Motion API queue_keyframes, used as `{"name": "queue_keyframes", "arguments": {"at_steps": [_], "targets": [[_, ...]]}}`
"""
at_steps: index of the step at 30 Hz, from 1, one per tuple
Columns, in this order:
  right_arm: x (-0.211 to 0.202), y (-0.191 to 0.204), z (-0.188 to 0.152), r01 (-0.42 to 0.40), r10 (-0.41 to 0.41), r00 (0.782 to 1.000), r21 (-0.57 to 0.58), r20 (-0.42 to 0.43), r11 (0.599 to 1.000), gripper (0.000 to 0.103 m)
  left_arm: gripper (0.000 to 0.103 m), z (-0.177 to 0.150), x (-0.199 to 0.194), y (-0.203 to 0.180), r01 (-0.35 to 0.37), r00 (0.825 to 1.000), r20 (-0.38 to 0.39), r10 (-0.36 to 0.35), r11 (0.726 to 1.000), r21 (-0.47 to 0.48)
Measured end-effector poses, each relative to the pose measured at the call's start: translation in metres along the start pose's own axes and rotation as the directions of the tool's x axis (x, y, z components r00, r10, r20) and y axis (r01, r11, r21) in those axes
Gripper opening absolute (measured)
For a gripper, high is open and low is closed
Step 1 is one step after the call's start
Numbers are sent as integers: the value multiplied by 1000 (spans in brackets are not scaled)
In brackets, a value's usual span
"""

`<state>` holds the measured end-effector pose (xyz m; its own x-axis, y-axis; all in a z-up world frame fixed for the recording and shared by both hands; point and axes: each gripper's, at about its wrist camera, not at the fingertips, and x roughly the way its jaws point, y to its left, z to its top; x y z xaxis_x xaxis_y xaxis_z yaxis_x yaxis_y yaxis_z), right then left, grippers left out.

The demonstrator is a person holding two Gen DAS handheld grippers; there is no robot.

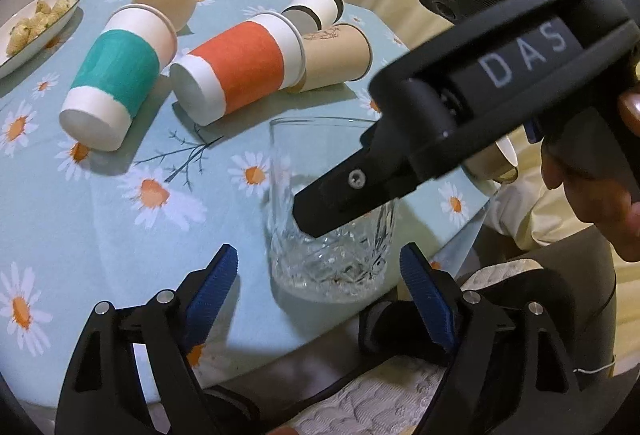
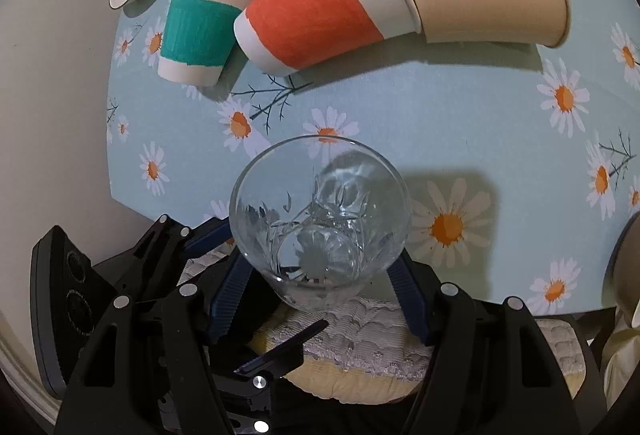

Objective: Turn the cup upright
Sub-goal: 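Rotate the held tumbler upright with the right gripper toward the left tool, then grasp the upright tumbler with the left gripper while the right gripper holds it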

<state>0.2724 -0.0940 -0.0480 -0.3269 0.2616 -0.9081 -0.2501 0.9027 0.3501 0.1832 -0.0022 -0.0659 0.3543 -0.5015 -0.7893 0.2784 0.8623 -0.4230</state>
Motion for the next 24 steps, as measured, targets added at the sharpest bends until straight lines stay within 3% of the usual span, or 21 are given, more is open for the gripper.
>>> {"name": "queue_keyframes", "arguments": {"at_steps": [4,6,10,13,24], "targets": [[0,-5,4,-27,27,1000,3,6,1000,67,80,4,8,-2,1,1000,1,-1,1000,-2],[0,-9,6,-44,44,999,6,9,999,67,74,9,13,3,18,1000,1,-18,1000,-17],[0,-16,9,-76,76,997,12,15,997,67,74,15,19,8,37,999,6,-37,999,-37],[0,-17,12,-84,84,996,-2,9,996,67,67,15,22,10,71,998,4,-71,996,-55],[11,-21,8,-125,125,991,-3,-41,992,67,67,8,19,26,156,987,-12,-160,976,-152]]}}
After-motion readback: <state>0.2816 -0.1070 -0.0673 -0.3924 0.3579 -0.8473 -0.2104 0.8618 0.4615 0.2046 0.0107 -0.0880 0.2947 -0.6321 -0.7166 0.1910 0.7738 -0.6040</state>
